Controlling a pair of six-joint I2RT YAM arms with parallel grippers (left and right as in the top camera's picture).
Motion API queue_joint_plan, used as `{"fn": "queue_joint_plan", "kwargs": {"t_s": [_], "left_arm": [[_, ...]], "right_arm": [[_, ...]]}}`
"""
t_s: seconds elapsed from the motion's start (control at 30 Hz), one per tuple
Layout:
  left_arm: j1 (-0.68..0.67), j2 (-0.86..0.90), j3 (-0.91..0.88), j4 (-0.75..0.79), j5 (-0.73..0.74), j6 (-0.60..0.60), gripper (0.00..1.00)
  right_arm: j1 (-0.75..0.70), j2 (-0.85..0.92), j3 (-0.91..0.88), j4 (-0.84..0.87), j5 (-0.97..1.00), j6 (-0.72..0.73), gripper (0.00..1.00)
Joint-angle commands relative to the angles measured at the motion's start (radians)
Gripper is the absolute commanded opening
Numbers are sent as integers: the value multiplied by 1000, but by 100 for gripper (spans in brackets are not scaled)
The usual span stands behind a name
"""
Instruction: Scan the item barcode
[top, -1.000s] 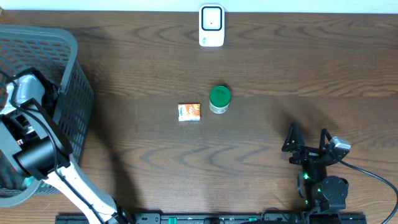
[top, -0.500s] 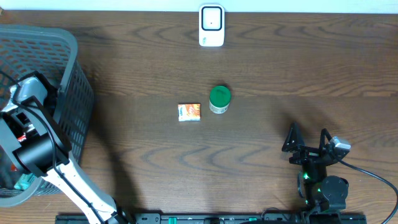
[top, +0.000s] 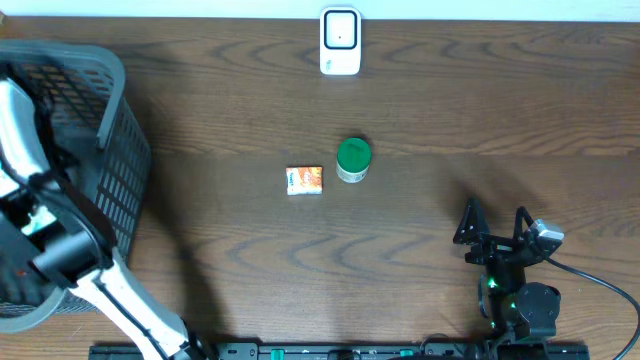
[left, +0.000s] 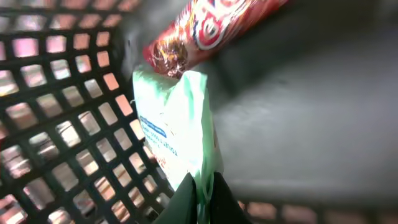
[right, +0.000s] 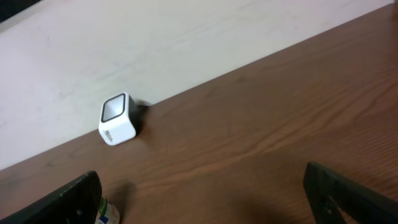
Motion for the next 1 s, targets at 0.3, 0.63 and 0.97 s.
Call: {"fn": "queue_joint_plan", "kwargs": {"t_s": [0.3, 0.63, 0.97], "left_arm": [[-106, -485, 74, 116, 253, 17, 7], [-383, -726, 73, 404, 596, 79, 7], [-811, -618, -13, 621, 851, 121, 7]], "right_arm": [[2, -3, -2, -3, 9, 1, 99], [2, -3, -2, -3, 8, 1, 99], [2, -3, -2, -3, 9, 1, 99]]}}
